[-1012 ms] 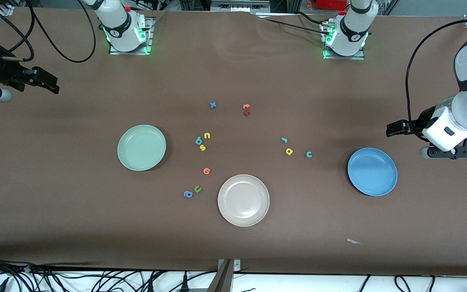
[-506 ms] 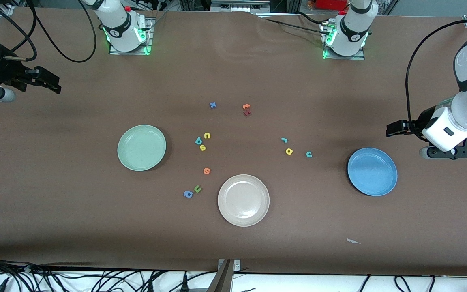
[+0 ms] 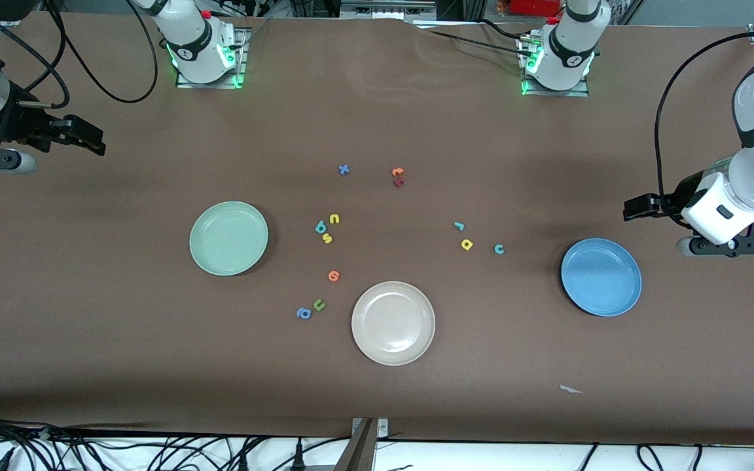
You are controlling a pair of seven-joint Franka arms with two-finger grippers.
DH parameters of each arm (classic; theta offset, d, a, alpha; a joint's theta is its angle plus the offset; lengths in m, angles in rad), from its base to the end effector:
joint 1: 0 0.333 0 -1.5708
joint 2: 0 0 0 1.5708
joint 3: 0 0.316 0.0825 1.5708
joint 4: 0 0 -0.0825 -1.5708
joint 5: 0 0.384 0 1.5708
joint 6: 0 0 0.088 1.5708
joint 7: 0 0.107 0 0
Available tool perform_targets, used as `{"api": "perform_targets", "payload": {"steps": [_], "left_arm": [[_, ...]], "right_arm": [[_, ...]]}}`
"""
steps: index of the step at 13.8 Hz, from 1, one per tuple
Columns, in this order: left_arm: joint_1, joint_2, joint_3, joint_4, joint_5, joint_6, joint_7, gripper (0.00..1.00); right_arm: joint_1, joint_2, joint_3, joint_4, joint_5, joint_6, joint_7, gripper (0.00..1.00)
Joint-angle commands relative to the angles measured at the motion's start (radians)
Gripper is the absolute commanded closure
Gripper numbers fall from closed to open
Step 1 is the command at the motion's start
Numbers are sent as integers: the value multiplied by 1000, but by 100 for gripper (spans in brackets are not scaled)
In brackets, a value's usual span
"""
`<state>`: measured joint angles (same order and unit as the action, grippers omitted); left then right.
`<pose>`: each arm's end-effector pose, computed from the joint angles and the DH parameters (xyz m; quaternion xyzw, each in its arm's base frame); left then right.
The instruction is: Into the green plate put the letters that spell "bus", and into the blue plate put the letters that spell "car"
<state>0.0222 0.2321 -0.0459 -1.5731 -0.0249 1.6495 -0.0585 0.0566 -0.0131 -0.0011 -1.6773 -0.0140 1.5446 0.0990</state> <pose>0.6158 -0.0146 0.4934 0.9966 0.0195 -0.0783 0.0144 0.5422 0.0286 0.5797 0.9980 -0.0215 -0.0590 0.0116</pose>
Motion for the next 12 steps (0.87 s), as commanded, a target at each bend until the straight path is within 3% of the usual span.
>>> {"api": "perform_targets", "payload": {"steps": [1,6,12], "left_arm": [[2,9,1,19,-10,-2,6,0],[2,9,1,18,-10,-2,6,0],[2,9,1,18,-10,-2,5,0]], "right_arm": [[11,8,3,24,-7,-17,-13,0],[138,102,9,24,-7,12,17,0],[340,232,9,14,-14,179,435,0]]}}
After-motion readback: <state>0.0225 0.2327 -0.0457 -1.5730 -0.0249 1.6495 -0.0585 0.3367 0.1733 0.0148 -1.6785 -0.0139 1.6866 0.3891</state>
